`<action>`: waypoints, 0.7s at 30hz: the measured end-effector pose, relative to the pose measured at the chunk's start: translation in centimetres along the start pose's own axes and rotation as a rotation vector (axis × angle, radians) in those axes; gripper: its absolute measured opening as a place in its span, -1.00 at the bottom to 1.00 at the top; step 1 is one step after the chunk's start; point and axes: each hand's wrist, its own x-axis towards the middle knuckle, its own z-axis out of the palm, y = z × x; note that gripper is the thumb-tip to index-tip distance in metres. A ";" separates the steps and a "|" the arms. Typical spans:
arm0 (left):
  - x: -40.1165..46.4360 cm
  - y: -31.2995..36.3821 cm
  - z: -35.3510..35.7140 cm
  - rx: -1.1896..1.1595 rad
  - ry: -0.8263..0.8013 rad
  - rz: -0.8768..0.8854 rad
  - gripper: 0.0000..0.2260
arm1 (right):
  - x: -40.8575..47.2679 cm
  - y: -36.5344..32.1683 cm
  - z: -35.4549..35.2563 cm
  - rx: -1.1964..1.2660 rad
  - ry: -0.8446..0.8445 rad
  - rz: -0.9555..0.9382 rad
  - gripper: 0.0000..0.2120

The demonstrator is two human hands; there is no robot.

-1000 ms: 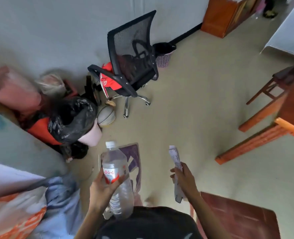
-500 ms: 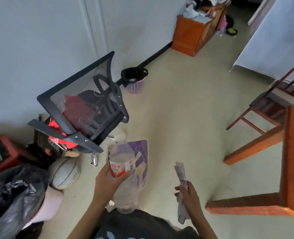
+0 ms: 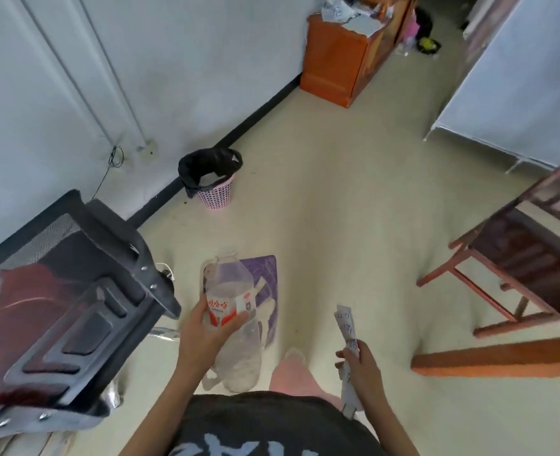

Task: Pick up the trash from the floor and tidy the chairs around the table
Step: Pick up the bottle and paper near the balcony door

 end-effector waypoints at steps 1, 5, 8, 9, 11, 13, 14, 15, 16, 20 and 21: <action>1.6 1.0 0.8 -0.022 0.035 -0.021 -0.48 | 2.5 -2.6 -0.5 -0.020 -0.037 -0.026 -0.88; 7.2 4.2 3.3 -0.064 0.148 -0.097 -0.50 | 11.6 -13.5 -1.3 -0.078 -0.140 -0.131 -0.88; 12.2 5.8 4.5 -0.074 0.228 -0.135 -0.37 | 17.7 -20.6 -0.6 -0.066 -0.190 -0.193 -0.88; 14.2 6.3 4.9 -0.082 0.254 -0.151 -0.34 | 19.7 -22.5 -0.1 -0.065 -0.205 -0.206 -0.88; 18.7 7.2 5.7 -0.092 0.281 -0.171 -0.32 | 23.9 -25.6 1.0 -0.085 -0.234 -0.224 -0.90; 23.6 8.3 6.4 -0.092 0.285 -0.179 -0.34 | 28.0 -28.0 2.2 -0.107 -0.243 -0.219 -0.90; 26.2 9.1 6.7 -0.099 0.291 -0.177 -0.33 | 30.0 -29.3 2.8 -0.113 -0.248 -0.216 -0.90; 29.0 9.9 6.9 -0.115 0.294 -0.177 -0.31 | 31.9 -30.5 3.3 -0.118 -0.256 -0.205 -0.89; 31.5 10.7 7.0 -0.125 0.294 -0.181 -0.30 | 33.5 -31.5 3.7 -0.127 -0.257 -0.182 -0.89; 41.3 15.8 6.5 -0.116 0.348 -0.140 -0.48 | 39.2 -36.2 5.2 -0.183 -0.271 -0.146 -0.86; 43.8 16.9 6.3 -0.106 0.352 -0.132 -0.53 | 40.9 -37.5 5.6 -0.207 -0.279 -0.138 -0.84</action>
